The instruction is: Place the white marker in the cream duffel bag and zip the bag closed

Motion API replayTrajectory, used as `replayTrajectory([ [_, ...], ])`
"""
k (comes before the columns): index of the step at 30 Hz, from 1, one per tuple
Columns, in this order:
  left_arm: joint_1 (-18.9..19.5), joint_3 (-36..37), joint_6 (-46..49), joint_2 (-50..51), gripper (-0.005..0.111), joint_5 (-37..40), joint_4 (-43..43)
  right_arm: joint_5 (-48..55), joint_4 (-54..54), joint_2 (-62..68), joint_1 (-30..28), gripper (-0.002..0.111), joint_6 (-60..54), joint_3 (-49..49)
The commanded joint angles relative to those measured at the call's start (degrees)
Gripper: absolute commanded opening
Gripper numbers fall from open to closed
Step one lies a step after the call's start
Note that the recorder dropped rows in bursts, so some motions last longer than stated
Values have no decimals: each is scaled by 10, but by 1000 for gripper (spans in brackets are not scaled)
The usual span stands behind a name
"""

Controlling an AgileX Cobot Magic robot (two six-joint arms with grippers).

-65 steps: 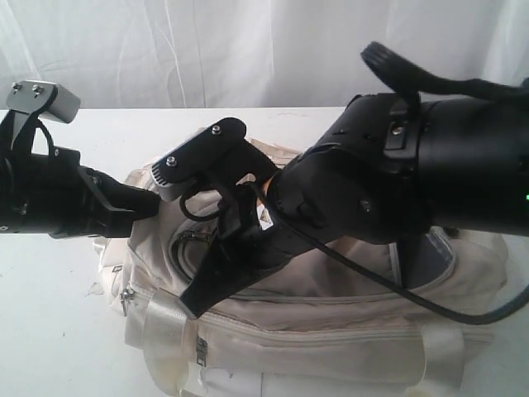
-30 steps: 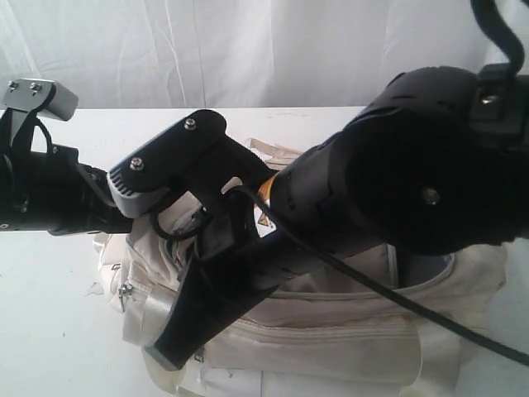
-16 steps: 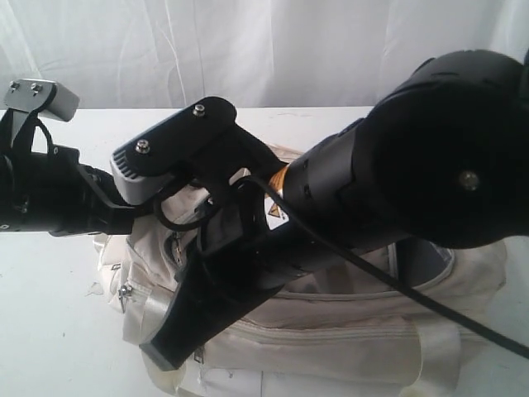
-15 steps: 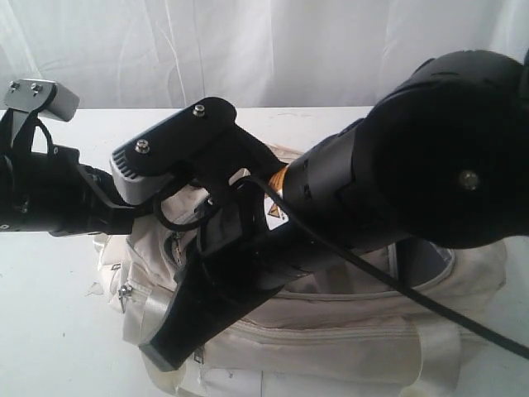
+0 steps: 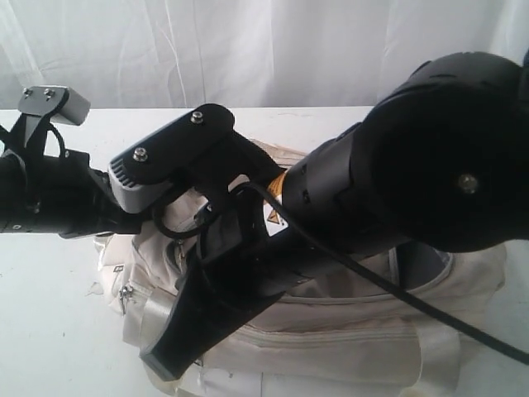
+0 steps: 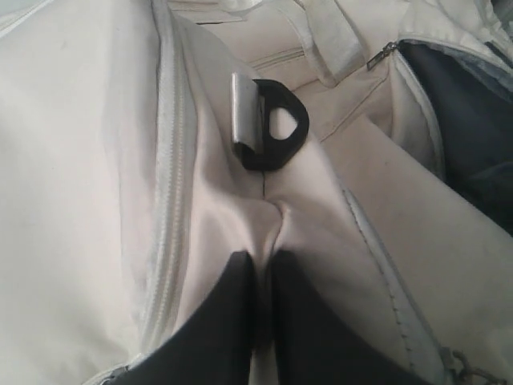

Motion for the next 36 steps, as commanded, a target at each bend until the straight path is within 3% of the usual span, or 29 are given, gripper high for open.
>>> replayTrajectory([
  [1,2,-34,-1,13,0,-23,-26,33,21,-7,6,3,-6,2],
  [9,2,-81,-1,48,0,-24,-30,36,24,-7,16,3,-6,2],
  [19,2,-87,2,71,0,-34,-31,90,15,-7,28,3,-4,2],
  [25,2,-87,8,71,0,-34,-31,170,-75,-8,28,3,44,2],
  [31,2,-87,8,71,0,-38,-31,193,-114,-11,28,3,68,3],
  [36,2,-87,8,71,0,-36,-31,213,-218,-25,27,3,125,33],
])
